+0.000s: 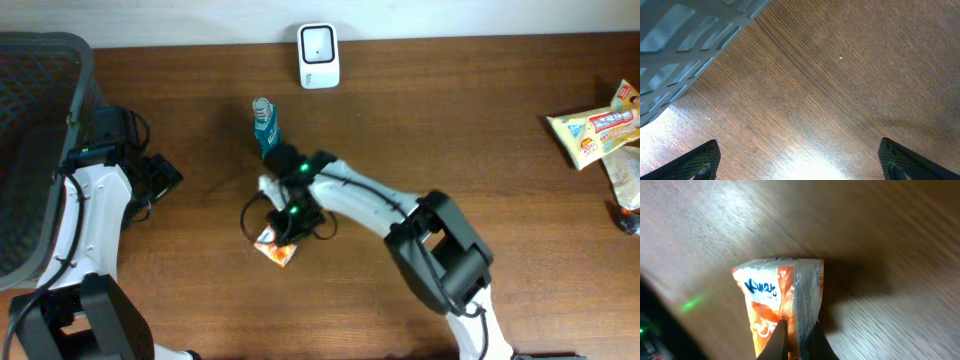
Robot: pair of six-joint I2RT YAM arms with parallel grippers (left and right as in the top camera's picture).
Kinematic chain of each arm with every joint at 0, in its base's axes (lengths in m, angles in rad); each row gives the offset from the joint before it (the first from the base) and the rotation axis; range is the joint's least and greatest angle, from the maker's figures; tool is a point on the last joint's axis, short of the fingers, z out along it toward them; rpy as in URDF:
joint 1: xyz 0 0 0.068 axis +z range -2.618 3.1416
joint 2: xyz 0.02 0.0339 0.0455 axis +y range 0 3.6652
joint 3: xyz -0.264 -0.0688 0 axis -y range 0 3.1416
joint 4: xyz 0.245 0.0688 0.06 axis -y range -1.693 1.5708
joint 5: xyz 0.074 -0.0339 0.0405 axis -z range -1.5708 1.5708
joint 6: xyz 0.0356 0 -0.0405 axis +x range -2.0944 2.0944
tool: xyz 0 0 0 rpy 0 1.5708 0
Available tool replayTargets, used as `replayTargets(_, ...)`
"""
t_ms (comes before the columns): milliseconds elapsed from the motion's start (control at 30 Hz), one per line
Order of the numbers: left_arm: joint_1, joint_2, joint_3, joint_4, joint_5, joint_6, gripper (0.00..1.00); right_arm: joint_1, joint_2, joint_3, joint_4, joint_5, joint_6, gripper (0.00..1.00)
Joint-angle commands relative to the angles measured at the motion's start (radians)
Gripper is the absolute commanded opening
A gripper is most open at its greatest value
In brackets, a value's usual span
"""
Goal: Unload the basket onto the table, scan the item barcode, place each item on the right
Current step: 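Grasp the orange snack box with the right gripper, then lift the orange box and carry it right with the right gripper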
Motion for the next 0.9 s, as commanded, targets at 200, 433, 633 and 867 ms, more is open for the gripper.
replayTargets(200,0.008,0.009,-0.006,-0.002,-0.004,-0.003,0.99,-0.309,0.021,0.035,-0.008,-0.576,-0.082,0.04)
replayTargets(433,0.008,0.009,-0.006,-0.002,-0.004,-0.003,0.99,-0.500,0.021,0.035,0.048,-0.876,-0.102,0.04)
replayTargets(633,0.008,0.009,-0.006,-0.002,-0.004,-0.003,0.99,-0.642,0.021,0.035,0.168,-1.037,-0.097,0.04)
replayTargets(867,0.008,0.009,-0.006,-0.002,-0.004,-0.003,0.99,-0.750,0.021,0.035,0.171,-1.037,-0.093,0.04)
